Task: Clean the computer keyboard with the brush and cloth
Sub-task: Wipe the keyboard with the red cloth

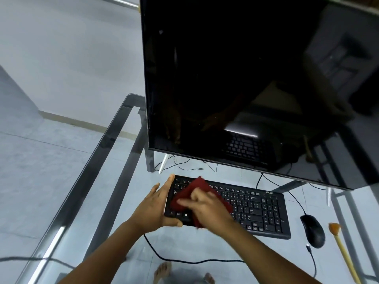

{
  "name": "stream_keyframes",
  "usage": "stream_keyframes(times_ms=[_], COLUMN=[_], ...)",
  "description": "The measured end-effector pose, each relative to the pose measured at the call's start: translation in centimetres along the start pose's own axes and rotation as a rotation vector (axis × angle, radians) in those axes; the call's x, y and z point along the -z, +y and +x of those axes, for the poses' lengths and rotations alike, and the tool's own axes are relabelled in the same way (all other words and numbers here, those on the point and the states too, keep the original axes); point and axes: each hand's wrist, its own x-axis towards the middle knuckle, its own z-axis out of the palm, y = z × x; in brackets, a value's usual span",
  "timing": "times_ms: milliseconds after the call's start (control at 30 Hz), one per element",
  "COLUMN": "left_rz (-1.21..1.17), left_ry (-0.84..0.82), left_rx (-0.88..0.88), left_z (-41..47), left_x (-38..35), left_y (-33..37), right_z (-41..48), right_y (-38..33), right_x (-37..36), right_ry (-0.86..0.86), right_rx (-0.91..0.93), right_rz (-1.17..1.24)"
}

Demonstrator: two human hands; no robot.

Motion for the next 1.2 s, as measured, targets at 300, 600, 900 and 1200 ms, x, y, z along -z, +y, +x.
stream_keyframes(times_ms=[300, 600, 900, 1200], left_rz=[0.020, 0.004, -0.055, -0.003], left_ry=[-0.046, -0.070, -0.098, -0.038], left_rx=[-0.007, 0.003, 0.089, 0.024], left_z=[-0.2, -0.3, -0.2, -0.2], left_x=[0.5, 1.2, 1.3, 0.9], left_y=[0.2, 1.2, 0.1, 0.5], right_z=[-0.3, -6.5, -5.9, -5.3], right_y=[-3.5, 1.6, 1.1, -0.5], right_x=[-2.1, -0.5, 0.0, -1.7], right_ry=[0.016, 0.019, -0.032, 0.064], right_rx=[-0.007, 0.027, 0.112, -0.133], right_rz=[0.003, -0.106, -0.187, -0.022])
